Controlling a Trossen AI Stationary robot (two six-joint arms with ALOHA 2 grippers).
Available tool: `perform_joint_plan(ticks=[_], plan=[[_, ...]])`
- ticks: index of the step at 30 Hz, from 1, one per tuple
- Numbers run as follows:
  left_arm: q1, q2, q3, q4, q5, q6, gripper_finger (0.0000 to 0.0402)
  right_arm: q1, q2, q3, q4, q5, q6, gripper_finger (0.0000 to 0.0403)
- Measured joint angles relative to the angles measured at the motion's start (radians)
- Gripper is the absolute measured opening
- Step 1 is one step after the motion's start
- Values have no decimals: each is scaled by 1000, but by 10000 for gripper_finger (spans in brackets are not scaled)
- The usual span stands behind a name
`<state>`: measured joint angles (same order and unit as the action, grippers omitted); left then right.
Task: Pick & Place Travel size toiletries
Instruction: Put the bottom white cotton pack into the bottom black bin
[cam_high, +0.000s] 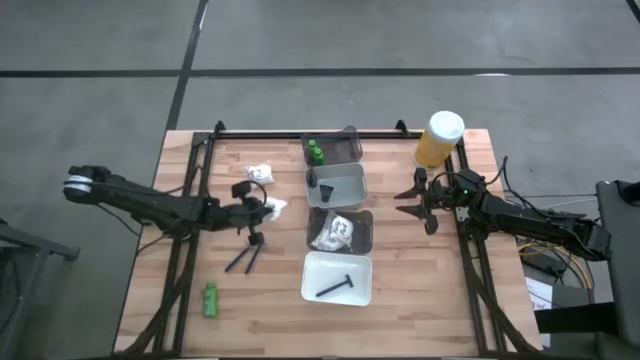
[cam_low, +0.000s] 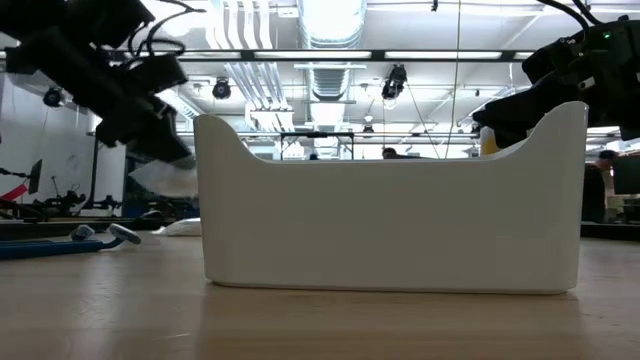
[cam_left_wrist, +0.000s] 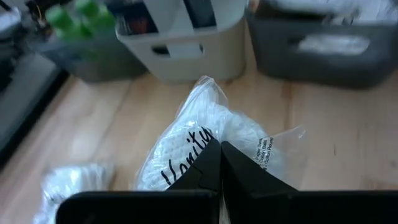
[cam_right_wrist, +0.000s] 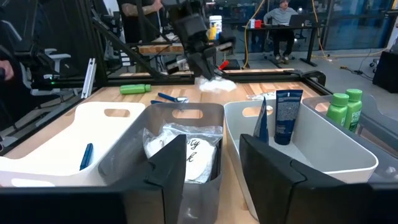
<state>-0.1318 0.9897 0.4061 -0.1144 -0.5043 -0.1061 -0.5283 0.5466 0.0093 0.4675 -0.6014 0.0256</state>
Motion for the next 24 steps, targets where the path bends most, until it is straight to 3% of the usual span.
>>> perform_joint_plan(ticks=[24], plan=[[0, -1, 261, 2, -11, 119, 5, 0, 0, 0, 0, 0, 0, 66]])
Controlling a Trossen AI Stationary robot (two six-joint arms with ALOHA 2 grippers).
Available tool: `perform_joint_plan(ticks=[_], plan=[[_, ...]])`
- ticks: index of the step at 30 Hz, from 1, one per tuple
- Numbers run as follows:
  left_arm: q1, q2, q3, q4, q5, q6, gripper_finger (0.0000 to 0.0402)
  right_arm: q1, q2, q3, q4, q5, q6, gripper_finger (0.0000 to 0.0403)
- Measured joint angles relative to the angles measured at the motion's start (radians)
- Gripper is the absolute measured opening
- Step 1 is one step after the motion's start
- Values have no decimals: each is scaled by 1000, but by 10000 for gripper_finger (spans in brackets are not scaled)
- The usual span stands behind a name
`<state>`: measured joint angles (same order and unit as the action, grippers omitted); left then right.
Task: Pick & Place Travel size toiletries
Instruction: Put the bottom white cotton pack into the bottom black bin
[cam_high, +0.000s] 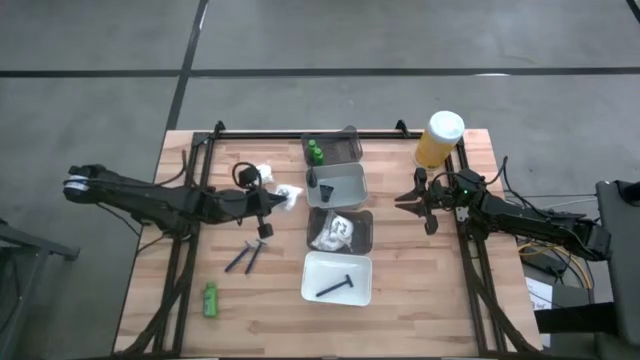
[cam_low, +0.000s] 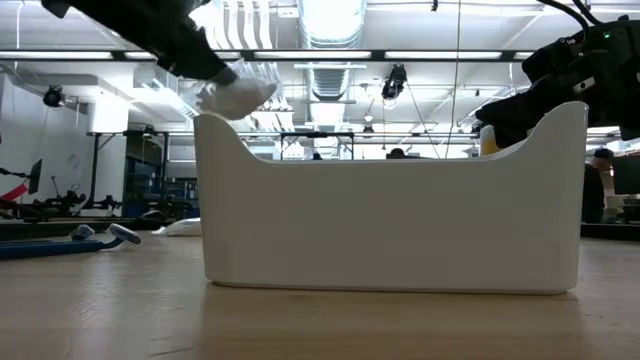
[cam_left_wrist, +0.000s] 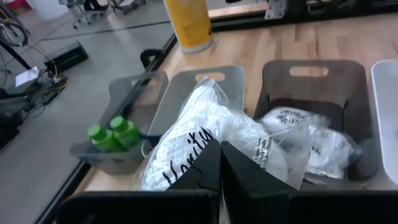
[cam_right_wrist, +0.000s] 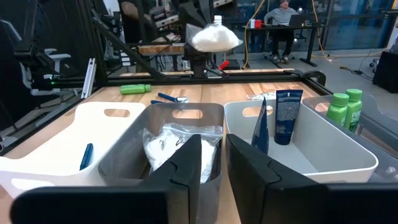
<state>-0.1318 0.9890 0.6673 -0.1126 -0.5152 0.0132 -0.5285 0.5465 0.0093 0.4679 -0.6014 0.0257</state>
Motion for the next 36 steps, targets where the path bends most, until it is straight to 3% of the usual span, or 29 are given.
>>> perform_joint_plan(ticks=[5, 13, 16, 26, 36], plan=[[1, 5, 4, 89, 10, 4, 4, 0, 0, 0, 0, 0, 0, 52], [0, 117, -13, 397, 268, 70, 5, 0, 0, 0, 0, 0, 0, 45], [0, 179, -11, 488, 314, 111, 9, 0, 0, 0, 0, 0, 0, 52], [1, 328, 50, 576, 315, 202, 18, 0, 0, 0, 0, 0, 0, 86], [1, 368, 118, 578, 313, 202, 18, 0, 0, 0, 0, 0, 0, 116]])
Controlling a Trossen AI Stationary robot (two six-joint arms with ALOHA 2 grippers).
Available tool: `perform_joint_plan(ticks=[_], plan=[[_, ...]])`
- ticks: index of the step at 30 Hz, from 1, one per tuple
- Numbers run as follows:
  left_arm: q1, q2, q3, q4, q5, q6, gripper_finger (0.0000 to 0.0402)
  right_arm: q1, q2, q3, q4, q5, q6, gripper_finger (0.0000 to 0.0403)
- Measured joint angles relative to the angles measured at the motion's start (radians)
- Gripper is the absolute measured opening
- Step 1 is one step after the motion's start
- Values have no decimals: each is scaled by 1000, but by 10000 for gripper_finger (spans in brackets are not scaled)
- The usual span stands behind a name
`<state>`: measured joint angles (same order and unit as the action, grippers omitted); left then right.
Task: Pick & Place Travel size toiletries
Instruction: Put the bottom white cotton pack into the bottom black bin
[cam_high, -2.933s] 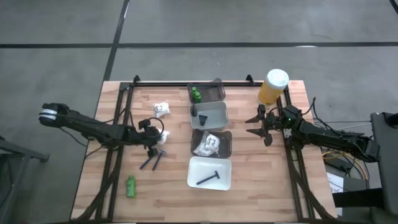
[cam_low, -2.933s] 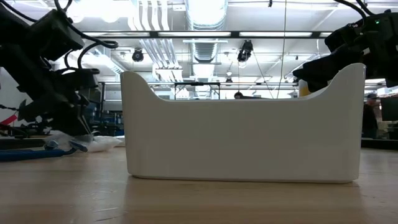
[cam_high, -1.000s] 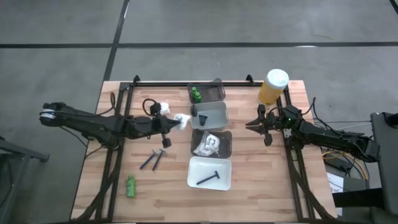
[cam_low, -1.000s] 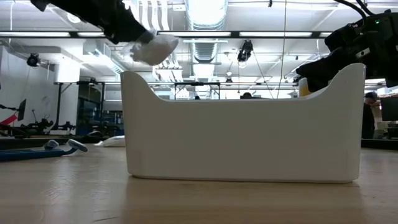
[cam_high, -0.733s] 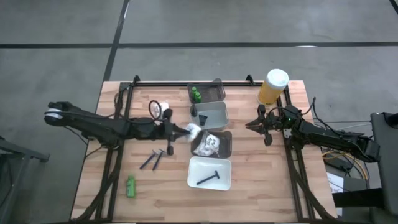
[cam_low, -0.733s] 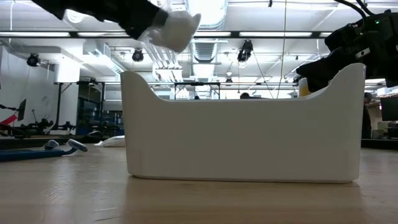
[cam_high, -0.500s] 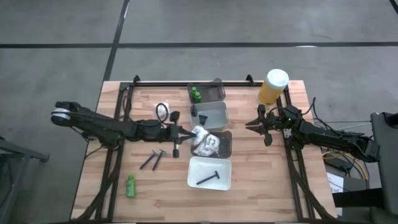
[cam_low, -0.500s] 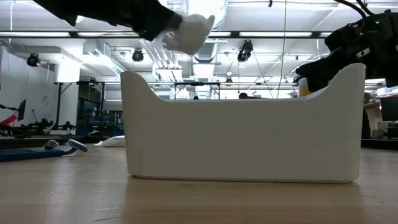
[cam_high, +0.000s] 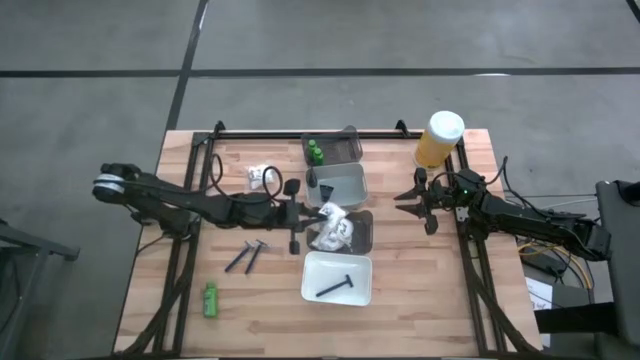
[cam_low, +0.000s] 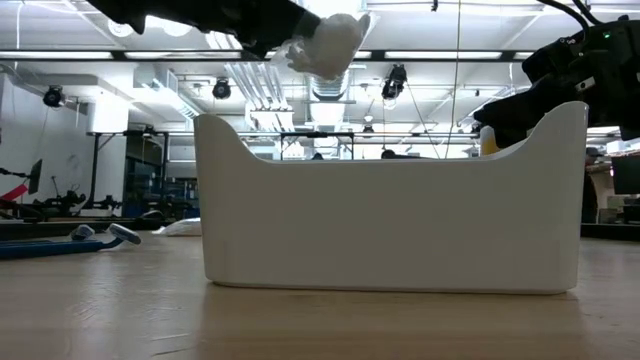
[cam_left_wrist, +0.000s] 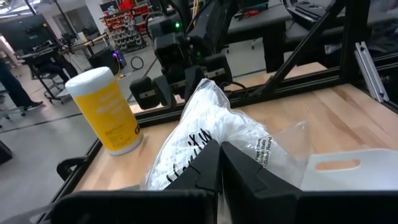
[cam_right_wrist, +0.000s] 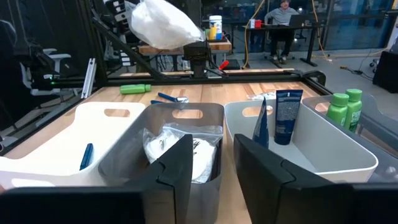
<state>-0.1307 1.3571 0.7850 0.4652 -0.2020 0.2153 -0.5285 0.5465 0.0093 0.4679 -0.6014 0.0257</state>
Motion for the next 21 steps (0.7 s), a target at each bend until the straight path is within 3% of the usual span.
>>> perform_joint_plan(ticks=[21], plan=[[0, 0, 12, -9, -1, 23, 19, 0, 0, 0, 0, 0, 0, 167]])
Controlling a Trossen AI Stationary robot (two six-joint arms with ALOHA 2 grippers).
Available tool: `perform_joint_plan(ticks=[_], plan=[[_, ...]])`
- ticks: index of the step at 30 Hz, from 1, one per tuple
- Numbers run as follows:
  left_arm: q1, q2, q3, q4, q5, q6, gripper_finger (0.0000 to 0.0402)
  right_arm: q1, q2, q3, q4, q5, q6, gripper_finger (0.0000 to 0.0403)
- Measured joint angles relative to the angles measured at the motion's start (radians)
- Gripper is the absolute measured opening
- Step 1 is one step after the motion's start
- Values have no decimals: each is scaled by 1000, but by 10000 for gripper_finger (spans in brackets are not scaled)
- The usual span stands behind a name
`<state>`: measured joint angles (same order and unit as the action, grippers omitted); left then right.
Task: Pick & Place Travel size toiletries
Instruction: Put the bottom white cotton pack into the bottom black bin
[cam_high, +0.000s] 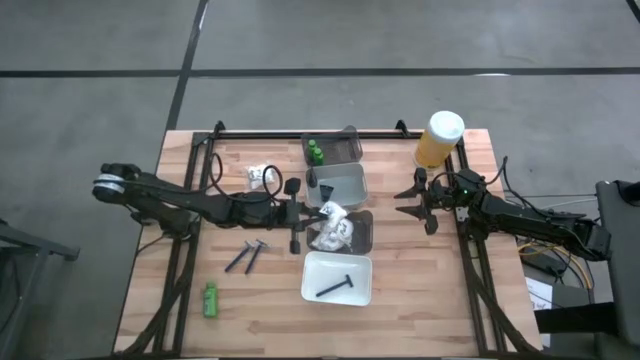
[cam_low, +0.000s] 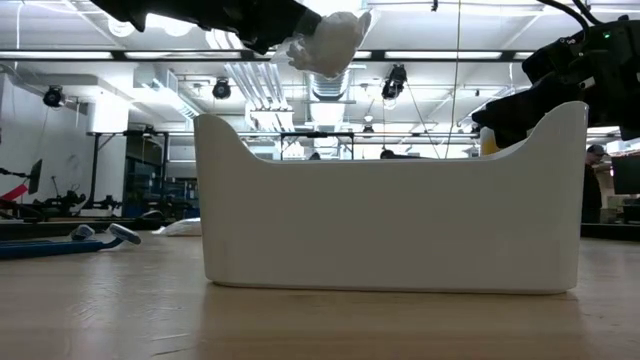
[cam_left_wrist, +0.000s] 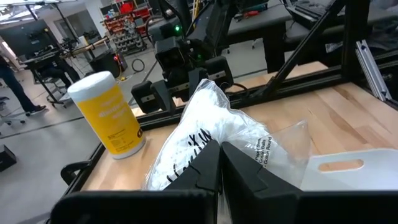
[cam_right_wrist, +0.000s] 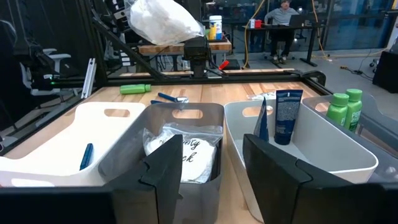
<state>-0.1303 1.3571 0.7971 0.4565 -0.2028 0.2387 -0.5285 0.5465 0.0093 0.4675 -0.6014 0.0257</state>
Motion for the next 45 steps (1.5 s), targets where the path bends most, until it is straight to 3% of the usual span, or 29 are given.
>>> perform_joint_plan(ticks=[22, 45], plan=[[0, 0, 0, -10, 0, -5, 19, 0, 0, 0, 0, 0, 0, 201], [0, 0, 0, -8, 0, -12, 19, 0, 0, 0, 0, 0, 0, 138]])
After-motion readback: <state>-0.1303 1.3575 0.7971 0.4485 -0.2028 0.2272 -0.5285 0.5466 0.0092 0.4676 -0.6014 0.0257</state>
